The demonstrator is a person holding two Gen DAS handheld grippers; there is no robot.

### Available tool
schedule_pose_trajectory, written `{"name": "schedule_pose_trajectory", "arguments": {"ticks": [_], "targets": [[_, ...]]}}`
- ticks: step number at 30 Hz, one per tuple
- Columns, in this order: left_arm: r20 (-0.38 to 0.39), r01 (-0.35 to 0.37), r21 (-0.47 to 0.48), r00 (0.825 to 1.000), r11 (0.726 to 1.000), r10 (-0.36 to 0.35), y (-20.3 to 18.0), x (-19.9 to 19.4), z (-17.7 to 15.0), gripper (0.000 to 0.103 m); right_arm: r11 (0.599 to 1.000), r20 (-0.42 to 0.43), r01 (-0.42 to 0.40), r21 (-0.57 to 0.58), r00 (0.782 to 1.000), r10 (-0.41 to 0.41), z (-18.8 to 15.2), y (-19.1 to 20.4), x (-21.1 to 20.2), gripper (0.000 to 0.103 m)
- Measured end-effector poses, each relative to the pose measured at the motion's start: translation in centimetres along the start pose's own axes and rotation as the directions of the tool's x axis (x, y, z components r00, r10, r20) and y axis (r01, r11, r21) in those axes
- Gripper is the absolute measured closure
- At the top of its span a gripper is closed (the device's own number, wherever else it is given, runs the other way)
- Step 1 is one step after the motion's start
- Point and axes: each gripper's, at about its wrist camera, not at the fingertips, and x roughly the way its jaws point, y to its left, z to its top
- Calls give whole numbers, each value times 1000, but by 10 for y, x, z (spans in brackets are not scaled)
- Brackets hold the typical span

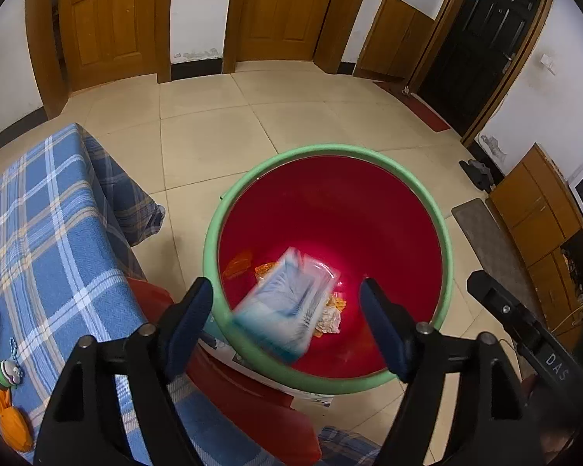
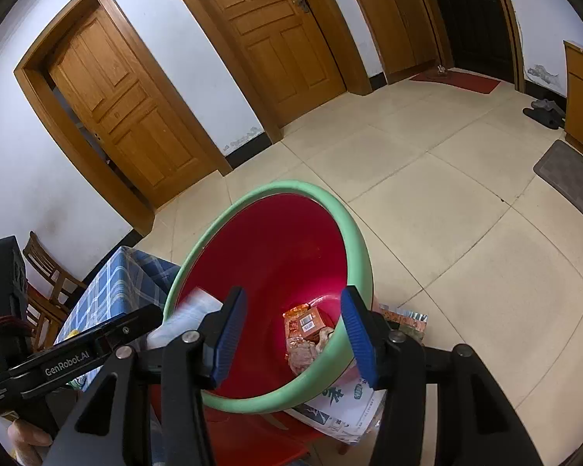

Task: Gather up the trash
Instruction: 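Move both open tools back over the table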

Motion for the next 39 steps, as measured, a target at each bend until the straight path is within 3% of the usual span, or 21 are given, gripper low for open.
{"name": "schedule_pose_trajectory", "arguments": {"ticks": [17, 29, 39], "targets": [[56, -17, -73, 998, 997, 21, 25, -52, -8, 25, 998, 3, -50, -44, 999, 50, -6, 26, -23, 47], [100, -77, -170, 990, 982, 95, 75, -95, -27, 25, 991, -20, -96, -93, 995, 94, -13, 57, -31, 46], [109, -151, -276, 976, 949, 187, 138, -123, -52, 25, 982, -61, -130, -138, 991, 122, -26, 92, -31, 46]]}}
